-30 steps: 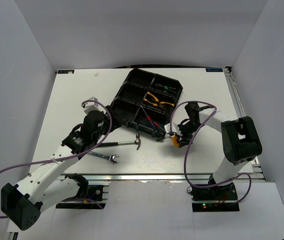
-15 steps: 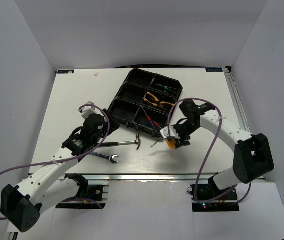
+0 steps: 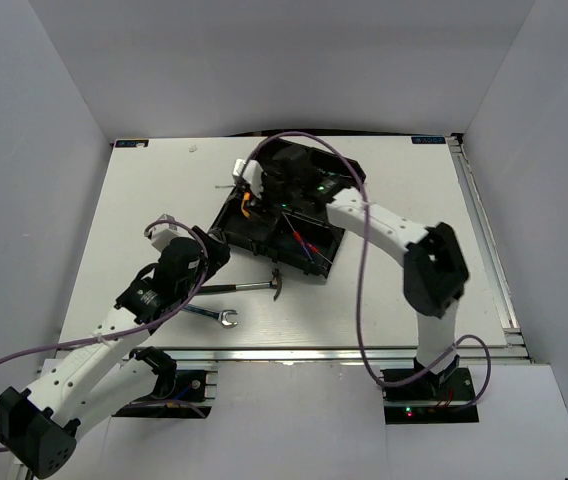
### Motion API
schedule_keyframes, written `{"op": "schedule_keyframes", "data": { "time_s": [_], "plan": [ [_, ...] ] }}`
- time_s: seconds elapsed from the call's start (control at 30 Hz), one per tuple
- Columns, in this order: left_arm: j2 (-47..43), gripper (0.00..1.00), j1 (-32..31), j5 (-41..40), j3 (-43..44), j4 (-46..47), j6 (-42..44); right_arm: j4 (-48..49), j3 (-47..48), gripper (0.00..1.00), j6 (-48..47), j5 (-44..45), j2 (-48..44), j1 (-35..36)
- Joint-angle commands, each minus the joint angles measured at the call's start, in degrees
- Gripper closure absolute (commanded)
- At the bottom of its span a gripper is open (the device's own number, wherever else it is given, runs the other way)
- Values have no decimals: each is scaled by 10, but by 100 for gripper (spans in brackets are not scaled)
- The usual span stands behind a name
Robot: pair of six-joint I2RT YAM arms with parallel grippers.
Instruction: Sort the tools into containers
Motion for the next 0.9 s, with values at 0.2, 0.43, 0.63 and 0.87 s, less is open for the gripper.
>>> {"op": "schedule_keyframes", "data": {
  "time_s": [0.2, 0.43, 0.63, 0.87],
  "plan": [
    [-14, 20, 5, 23, -14, -75, -87, 129, 139, 100, 197, 176, 157, 23],
    [3, 20, 6, 63, -28, -80, -157, 142, 91, 69, 175, 176, 154, 22],
    [50, 18, 11, 107, -19, -79, -221, 128, 58, 17, 156, 138, 133, 23],
    [116, 16, 36, 162, -2, -87, -274, 89, 67, 10, 143, 70, 85, 6]
  ]
}}
